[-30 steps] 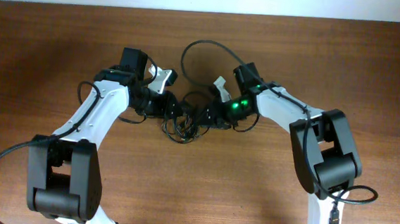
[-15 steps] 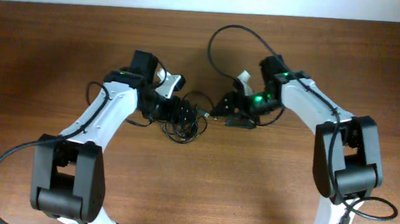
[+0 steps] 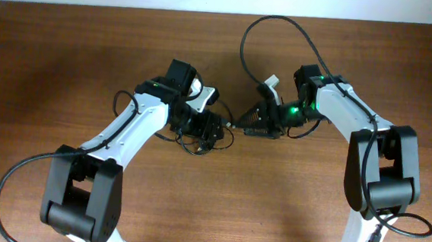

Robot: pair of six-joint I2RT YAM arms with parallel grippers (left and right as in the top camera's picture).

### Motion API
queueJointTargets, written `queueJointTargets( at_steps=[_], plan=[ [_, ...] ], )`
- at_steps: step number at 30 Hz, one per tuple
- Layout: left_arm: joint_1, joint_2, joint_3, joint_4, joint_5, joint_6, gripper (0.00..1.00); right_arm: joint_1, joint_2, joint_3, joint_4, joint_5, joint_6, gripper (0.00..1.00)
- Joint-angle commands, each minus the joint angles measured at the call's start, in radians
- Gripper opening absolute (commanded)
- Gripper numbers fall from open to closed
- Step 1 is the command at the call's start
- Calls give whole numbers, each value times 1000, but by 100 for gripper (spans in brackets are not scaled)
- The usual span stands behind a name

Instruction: Untangle cables

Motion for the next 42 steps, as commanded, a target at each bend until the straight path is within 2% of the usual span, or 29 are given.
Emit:
queueJointTargets(
  at_steps=[1, 3, 4, 8, 12, 14, 17, 21, 26, 28, 31, 32, 33, 34, 35, 36, 38, 40, 42],
  plan=[
    [6, 9, 7, -28, -3, 135, 72, 18, -26, 3, 7, -35, 86, 83],
    [37, 9, 43, -85, -4, 173, 93, 33, -26, 3, 55, -35, 145, 83],
    [50, 9, 57, -98, -3, 172, 99, 39, -26, 3, 84, -35, 175, 83],
    [127, 9, 141, -154, -3, 171, 99, 81, -26, 3, 308, 64, 468, 83],
    [216, 9, 153, -176, -8, 111, 99, 157, -26, 3, 406, 288, 666, 85],
    [287, 9, 153, -182, -26, 36, 99, 186, -26, 3, 412, 366, 703, 91],
    [375, 9, 151, -192, -26, -47, 99, 221, -26, 3, 436, 396, 706, 93],
    [441, 9, 142, -191, -27, -59, 99, 259, -26, 3, 480, 398, 767, 93],
    [440, 9, 142, -191, -30, -80, 99, 296, -26, 3, 550, 438, 859, 92],
    [439, 9, 142, -192, -29, -84, 99, 309, -26, 3, 564, 485, 907, 88],
    [430, 9, 142, -192, -29, -84, 96, 321, -26, 3, 567, 541, 907, 71],
    [425, 10, 142, -192, -29, -84, 90, 322, -26, 3, 566, 554, 906, 59],
    [416, 10, 142, -192, -29, -84, 79, 320, -26, 3, 566, 552, 906, 43],
    [408, 9, 142, -192, -29, -84, 73, 317, -26, 3, 562, 552, 906, 27],
    [398, 10, 142, -192, -29, -84, 66, 309, -26, 3, 550, 547, 906, 6],
    [383, 10, 141, -192, -29, -84, 54, 293, -26, 3, 527, 524, 904, 4],
    [357, 10, 137, -191, -29, -85, 45, 260, -26, 3, 480, 488, 850, 4],
    [331, 11, 125, -184, -30, -107, 47, 236, -26, 3, 451, 454, 760, 4],
    [303, 16, 105, -165, -29, -110, 54, 218, -26, 3, 413, 445, 700, 4]
  ],
)
